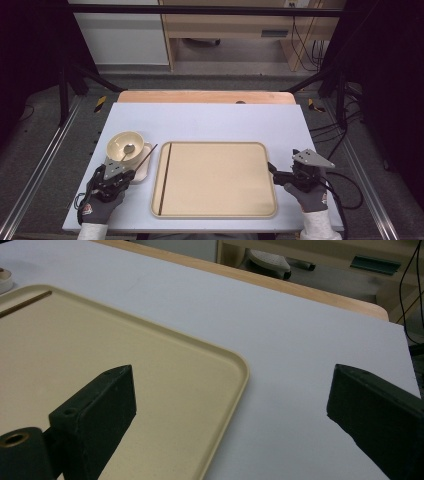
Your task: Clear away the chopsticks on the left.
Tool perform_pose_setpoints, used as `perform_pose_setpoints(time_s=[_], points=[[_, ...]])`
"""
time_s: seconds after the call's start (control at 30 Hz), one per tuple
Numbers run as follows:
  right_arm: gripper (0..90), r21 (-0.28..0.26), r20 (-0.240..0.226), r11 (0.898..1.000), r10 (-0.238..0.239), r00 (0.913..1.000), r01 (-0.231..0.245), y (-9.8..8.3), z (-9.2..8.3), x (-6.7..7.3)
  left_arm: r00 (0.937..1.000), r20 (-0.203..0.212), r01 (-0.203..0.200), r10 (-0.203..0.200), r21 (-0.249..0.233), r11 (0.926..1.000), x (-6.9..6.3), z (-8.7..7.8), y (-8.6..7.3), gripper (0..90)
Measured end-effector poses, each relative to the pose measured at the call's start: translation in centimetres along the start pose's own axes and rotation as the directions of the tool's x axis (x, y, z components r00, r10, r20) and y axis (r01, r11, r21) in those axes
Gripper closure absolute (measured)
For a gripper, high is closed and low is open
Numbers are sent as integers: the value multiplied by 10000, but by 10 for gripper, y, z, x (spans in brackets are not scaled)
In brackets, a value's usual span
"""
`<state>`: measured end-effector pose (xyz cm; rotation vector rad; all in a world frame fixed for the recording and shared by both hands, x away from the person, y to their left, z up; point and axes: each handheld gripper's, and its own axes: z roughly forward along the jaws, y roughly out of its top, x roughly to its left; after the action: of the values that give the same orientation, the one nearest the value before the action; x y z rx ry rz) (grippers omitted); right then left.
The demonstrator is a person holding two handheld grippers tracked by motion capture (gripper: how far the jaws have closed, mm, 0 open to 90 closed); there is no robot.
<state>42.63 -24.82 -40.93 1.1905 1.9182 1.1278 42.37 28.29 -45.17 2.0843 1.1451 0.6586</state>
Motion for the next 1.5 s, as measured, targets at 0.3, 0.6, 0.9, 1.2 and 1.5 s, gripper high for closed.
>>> perform_pose_setpoints(time_s=[0.3,0.6,0.9,1.2,1.5], points=[[56,-27,27,10000,-9,10000,9,0,-1,-1,10000,18,-18,19,-297,9996,-12,-8,7,848],[53,-55,9,10000,29,10000,-29,1,-2,-1,9992,280,-278,300,-730,9969,-30,-16,17,848],[53,-86,29,10000,-31,10000,31,1,-2,-1,9975,491,-467,514,-938,9945,-49,-19,25,847],[44,-114,78,9999,-37,10000,38,1,-2,-1,9967,573,-516,579,-1056,9931,-68,-19,32,848],[42,-59,27,10000,-43,10000,43,0,-2,-1,9965,647,-455,532,-1150,9923,-84,-18,41,848]])
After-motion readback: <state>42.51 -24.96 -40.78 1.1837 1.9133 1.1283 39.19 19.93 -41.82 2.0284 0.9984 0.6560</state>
